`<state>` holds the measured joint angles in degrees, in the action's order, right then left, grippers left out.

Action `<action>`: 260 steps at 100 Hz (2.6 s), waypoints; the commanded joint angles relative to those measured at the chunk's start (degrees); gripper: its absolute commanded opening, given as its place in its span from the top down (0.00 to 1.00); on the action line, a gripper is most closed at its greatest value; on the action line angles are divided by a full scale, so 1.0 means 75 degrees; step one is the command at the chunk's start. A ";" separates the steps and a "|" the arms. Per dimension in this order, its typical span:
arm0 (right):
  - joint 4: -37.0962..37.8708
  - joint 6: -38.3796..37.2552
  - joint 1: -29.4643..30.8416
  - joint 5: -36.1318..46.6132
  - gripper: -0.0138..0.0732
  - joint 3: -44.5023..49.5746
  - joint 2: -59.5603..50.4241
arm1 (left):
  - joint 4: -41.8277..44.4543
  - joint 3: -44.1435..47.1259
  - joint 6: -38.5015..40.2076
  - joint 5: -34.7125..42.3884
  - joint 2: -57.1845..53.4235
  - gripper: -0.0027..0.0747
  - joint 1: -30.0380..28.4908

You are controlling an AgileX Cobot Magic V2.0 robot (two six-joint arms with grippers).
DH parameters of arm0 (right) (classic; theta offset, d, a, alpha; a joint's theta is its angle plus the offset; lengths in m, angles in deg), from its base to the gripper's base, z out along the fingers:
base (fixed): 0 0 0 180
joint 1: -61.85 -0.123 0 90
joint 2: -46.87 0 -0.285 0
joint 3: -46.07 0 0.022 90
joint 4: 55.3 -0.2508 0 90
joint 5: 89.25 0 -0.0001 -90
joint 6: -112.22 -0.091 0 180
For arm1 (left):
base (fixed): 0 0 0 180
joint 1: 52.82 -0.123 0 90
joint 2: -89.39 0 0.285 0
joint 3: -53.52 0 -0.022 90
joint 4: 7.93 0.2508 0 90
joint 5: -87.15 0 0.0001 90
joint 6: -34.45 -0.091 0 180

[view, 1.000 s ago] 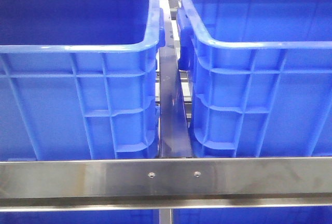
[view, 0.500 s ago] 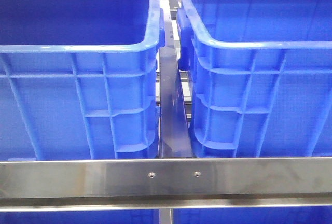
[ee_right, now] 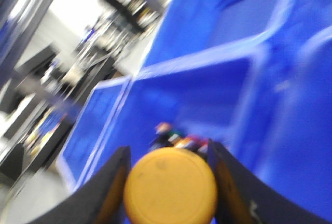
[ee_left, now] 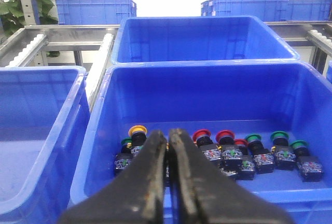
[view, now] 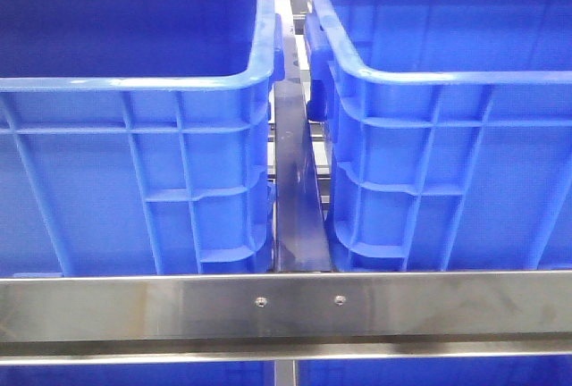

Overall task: Pick red and yellow buttons and place in box
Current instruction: 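Grasp the yellow button with the right gripper, then open the left gripper, then carry the yellow button with the right gripper over the destination bin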

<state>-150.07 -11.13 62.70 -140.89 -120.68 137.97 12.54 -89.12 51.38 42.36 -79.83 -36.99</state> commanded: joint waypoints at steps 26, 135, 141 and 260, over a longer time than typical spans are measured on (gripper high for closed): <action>-0.0595 0.0088 0.1073 0.2077 0.82 -0.0268 0.0378 | 0.0087 -0.0140 0.0082 0.0540 0.0144 0.99 -0.0017; -0.1468 0.0088 0.1116 0.3810 0.82 -0.1340 0.3350 | 0.0087 -0.0140 0.0082 0.0540 0.0144 0.99 -0.0017; -0.1468 0.0088 0.1116 0.3810 0.82 -0.1410 0.3437 | 0.0087 -0.0140 0.0082 0.0540 0.0144 0.99 -0.0017; -0.1216 0.1408 0.1332 0.4772 0.17 -0.1471 0.3361 | 0.0087 -0.0140 0.0082 0.0540 0.0144 0.99 -0.0017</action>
<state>-159.11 -2.00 71.86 -102.94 -129.82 167.35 12.54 -89.12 51.48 42.36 -79.83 -36.99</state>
